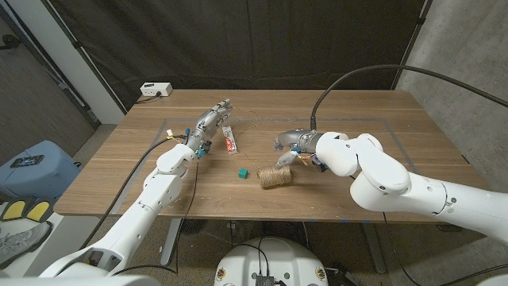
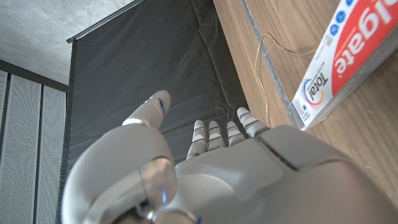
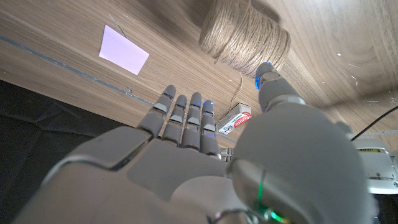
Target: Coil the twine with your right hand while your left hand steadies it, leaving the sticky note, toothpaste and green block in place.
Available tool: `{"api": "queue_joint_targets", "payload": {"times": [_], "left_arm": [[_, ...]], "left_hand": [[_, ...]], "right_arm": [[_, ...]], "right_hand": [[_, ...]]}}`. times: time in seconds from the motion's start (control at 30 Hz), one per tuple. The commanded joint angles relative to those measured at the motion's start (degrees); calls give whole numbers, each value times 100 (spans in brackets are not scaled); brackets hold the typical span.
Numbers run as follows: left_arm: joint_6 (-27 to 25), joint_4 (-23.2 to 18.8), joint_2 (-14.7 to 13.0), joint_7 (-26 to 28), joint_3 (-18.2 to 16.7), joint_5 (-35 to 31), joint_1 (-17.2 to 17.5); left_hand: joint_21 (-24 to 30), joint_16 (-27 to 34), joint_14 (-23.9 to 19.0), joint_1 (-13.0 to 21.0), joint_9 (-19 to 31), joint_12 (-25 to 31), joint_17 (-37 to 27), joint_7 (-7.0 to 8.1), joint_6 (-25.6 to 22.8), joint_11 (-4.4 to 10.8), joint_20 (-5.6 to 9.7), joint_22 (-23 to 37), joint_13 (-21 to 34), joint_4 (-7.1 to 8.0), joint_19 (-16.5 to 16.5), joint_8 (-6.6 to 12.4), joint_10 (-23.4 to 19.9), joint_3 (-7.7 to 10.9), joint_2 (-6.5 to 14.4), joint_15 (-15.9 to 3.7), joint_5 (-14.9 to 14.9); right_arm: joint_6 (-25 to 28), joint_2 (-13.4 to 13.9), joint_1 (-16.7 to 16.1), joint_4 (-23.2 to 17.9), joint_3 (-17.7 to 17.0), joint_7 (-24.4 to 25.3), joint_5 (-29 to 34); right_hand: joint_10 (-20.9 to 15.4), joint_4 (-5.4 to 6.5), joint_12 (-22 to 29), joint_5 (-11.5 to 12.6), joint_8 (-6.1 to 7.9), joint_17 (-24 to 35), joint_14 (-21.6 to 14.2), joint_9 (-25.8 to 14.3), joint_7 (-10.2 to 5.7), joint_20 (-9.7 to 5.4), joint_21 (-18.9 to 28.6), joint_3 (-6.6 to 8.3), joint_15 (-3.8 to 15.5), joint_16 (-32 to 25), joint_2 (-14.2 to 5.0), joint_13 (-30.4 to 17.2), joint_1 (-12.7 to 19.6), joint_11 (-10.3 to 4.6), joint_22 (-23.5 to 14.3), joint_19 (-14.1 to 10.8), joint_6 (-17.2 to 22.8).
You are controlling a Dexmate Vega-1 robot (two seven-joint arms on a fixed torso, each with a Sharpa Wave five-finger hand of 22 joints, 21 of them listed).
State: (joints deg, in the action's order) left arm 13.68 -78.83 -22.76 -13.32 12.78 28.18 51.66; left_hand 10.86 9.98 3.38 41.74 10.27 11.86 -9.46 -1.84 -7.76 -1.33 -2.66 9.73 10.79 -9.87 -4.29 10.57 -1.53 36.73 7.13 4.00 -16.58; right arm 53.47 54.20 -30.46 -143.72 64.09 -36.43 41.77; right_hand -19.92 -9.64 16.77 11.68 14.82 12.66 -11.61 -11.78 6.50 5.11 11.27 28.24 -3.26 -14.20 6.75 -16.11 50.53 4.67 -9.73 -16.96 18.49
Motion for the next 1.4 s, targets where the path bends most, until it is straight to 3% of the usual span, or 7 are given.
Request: {"api": "queue_joint_targets", "payload": {"times": [0.03, 0.47, 0.9, 1.4], "left_arm": [[-1, -149, -20, 1, -46, 9, 120], [-11, -269, -38, -34, -91, 32, 208], [54, -70, 22, -161, -94, 67, 108], [23, -110, 26, -126, -96, 56, 114]], "left_hand": [[36, 26, -6, 82, 8, 11, -19, 5, -26, -33, -8, 20, 27, -2, -45, 11, -30, -20, 10, 60, -46], [36, 23, -8, 111, 8, 16, -20, -5, -40, -54, -10, 23, 28, 0, -49, 15, -40, -38, 7, 67, -58], [30, 20, -4, 141, 8, 14, -20, -3, -37, -20, -16, 24, 28, 3, -32, 11, -35, -62, 4, 68, -72], [30, 21, -8, 170, 8, 15, -20, 2, -44, -28, -16, 25, 28, 6, -33, 12, -40, -85, 5, 64, -87]], "right_arm": [[-40, -102, -101, 66, 191, -209, 553], [-357, -195, -183, 352, 145, -441, 689], [-433, -284, -306, 536, 135, -482, 947], [-731, -213, -599, 675, -18, -61, 1076]], "right_hand": [[-32, 1, 28, -14, 38, 30, -32, -12, -44, -55, 42, 28, 62, -26, 23, -30, 29, -83, -29, -29, 65], [168, 12, -70, -45, -81, 46, 133, -4, -32, -91, -4, 64, 32, 52, 72, -64, 14, -33, -29, 67, -154], [234, 25, -103, -62, -119, 57, 166, -3, -25, -99, -12, 76, 47, 67, 90, -83, -14, -30, -30, 98, -219], [30, 30, -5, -100, -55, 80, -5, -25, -137, -148, 14, 117, 191, 12, 109, -139, -37, -123, -29, 33, -10]]}}
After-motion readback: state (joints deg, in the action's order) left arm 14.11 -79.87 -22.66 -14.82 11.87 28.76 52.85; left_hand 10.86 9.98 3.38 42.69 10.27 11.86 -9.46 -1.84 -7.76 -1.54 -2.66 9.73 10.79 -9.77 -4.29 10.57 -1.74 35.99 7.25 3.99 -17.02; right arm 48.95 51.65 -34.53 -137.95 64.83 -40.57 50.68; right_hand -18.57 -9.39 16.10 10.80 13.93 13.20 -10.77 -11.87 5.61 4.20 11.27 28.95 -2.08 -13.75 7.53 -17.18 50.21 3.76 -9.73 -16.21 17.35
